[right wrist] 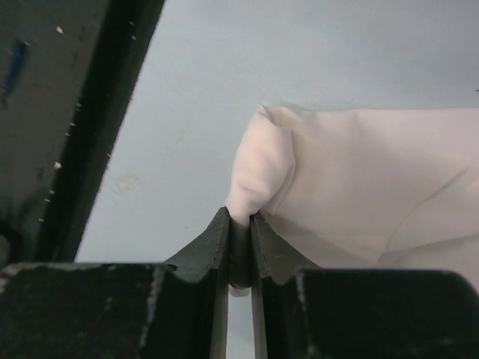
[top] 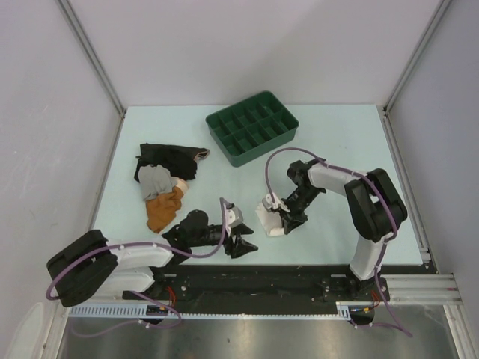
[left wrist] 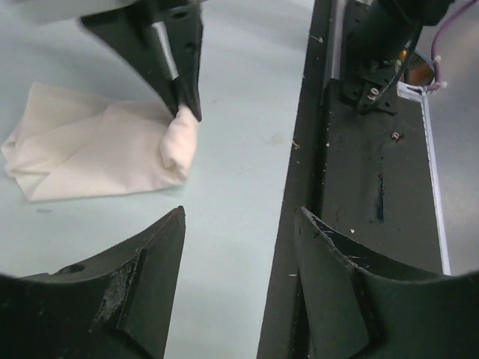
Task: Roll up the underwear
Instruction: Roll the underwear to the center of the board.
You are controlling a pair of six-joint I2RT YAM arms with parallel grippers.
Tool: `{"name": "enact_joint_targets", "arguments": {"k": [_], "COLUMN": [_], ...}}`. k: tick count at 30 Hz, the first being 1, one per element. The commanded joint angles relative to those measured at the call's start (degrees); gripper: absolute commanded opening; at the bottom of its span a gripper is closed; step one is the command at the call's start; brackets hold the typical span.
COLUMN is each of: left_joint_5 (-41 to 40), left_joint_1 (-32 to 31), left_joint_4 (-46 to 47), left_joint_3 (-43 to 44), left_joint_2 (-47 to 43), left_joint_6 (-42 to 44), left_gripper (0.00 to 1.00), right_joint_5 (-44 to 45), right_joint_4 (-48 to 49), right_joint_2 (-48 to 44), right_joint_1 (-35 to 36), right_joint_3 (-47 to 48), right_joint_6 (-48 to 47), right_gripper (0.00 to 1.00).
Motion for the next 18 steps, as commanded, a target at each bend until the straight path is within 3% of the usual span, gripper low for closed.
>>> {"name": "enact_joint_targets", "arguments": {"k": [1,9,11,18], "left_joint_5": [-5.90,-13.10,-14.60,-20.40], "left_joint_1": [-4.67,-11.44,-12.31,-14.34], "left_joint_4": [0.74,-11.93,-15.80,-22.30], "left_joint_3": [2.26,16.49,19.22,26.61], "left_joint_2": [0.28,14.23,16.53,25.14], "left_joint_6": [11.11,21.23,22.37,25.80], "left_gripper": [0.65,0.72,0.78,0.76], "right_joint_5": [-4.69,-5.57,-5.92,-7.94], "right_joint_4": [-8.91,-10.76,-11.29,-13.49], "right_joint_2": [5.21,10.66,11.72,14.53], "right_joint_1": [-0.15,-1.12,-1.55,-3.05], "right_joint_3": [4.60,7.94,8.38,10.67], "right_joint_6": [4.45,8.84,9.11,9.20], "right_gripper": [0.07,0.06,0.06,0.05]}}
